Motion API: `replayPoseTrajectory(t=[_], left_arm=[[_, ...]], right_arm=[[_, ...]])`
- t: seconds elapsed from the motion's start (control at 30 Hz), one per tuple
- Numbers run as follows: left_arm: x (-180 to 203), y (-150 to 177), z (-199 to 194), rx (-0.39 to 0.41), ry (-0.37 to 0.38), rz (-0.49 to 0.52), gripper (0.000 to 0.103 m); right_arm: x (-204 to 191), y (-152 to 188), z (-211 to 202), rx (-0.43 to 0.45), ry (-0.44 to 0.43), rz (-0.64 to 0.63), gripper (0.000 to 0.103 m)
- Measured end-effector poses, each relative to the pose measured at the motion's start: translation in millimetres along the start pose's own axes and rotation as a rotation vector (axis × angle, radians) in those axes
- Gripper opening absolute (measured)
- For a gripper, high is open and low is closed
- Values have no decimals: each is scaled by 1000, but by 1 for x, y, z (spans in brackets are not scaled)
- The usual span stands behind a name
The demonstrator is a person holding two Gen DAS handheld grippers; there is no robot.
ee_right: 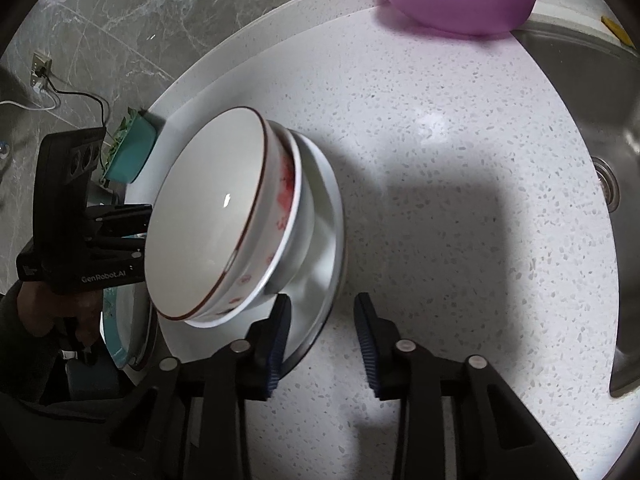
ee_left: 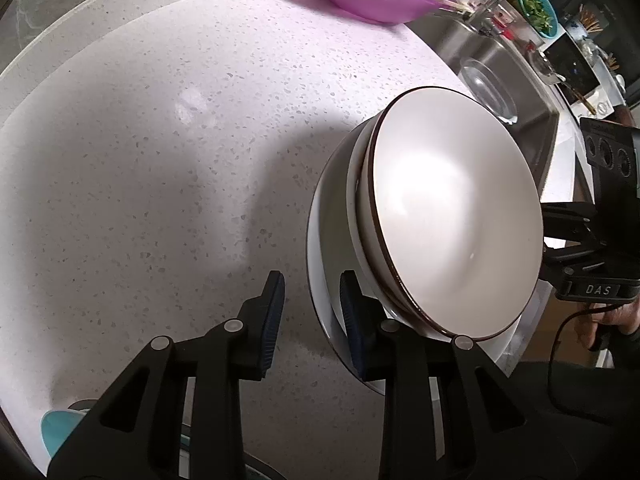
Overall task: Organize plates and bowls
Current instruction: 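Lift the plate and bowl stack with both grippers and carry it toward the teal plates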
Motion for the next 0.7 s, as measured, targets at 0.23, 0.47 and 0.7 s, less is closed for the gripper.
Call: replayPoseTrajectory(t=[0.23, 0.47, 0.7], left_arm=[[25, 2, 14, -18, -45, 59, 19], [27, -1, 11, -6, -49, 34, 16], [25, 0, 9, 13, -52, 9, 15]], right_arm=[[-6, -2, 5, -16, 22, -14, 29], [-8, -2, 7, -9, 35, -2, 27], [-7, -2, 6, -3, 35, 6, 26]])
Point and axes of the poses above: each gripper's, at about its wrist camera, not at the fingertips, and z roughly the way its jaws point, x to its right, y to its underside, the point moved 8 cm from there along z, roughly the way its jaws point, and after that the axes turned 9 degrees about -y, right-handed, at the moved point
